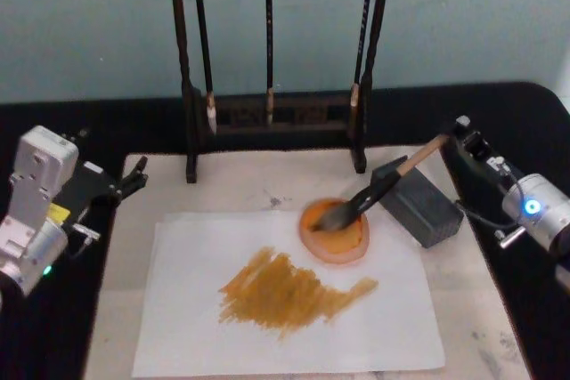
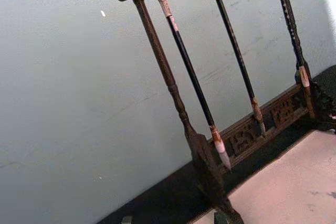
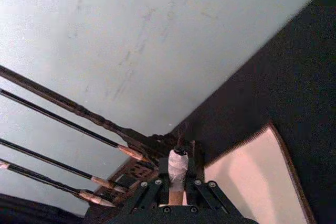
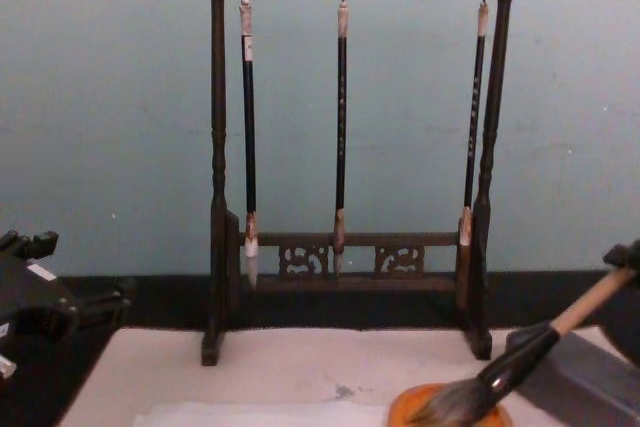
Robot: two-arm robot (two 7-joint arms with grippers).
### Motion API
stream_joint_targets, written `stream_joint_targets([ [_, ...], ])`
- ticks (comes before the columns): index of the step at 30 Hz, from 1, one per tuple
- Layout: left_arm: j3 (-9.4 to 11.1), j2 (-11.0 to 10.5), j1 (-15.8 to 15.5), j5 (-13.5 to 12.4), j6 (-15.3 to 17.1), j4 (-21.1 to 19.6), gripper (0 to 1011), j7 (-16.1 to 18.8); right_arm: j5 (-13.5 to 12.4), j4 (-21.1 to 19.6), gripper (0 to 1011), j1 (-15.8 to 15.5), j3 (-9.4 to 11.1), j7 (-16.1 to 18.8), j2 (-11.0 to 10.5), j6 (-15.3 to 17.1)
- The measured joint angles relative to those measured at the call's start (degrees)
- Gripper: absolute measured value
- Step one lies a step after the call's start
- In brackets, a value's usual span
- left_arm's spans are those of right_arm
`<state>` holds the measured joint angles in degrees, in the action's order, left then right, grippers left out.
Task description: Pick up the brush from the inkstone, write on the paper, then place the brush back to its original position.
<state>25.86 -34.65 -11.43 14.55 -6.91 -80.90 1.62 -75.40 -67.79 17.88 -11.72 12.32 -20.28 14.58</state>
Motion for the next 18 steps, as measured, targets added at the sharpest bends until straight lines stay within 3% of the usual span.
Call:
stream_joint_targets([
  [12,0.0,0.0,0.0,0.0,0.0,0.0,1010,0.0,-1.6,-5.1,166,0.9,-1.3,0.0,-3.6,1.5],
  [18,0.0,0.0,0.0,0.0,0.0,0.0,1010,0.0,-0.9,-9.1,166,0.8,-2.8,1.2,-5.7,1.5],
])
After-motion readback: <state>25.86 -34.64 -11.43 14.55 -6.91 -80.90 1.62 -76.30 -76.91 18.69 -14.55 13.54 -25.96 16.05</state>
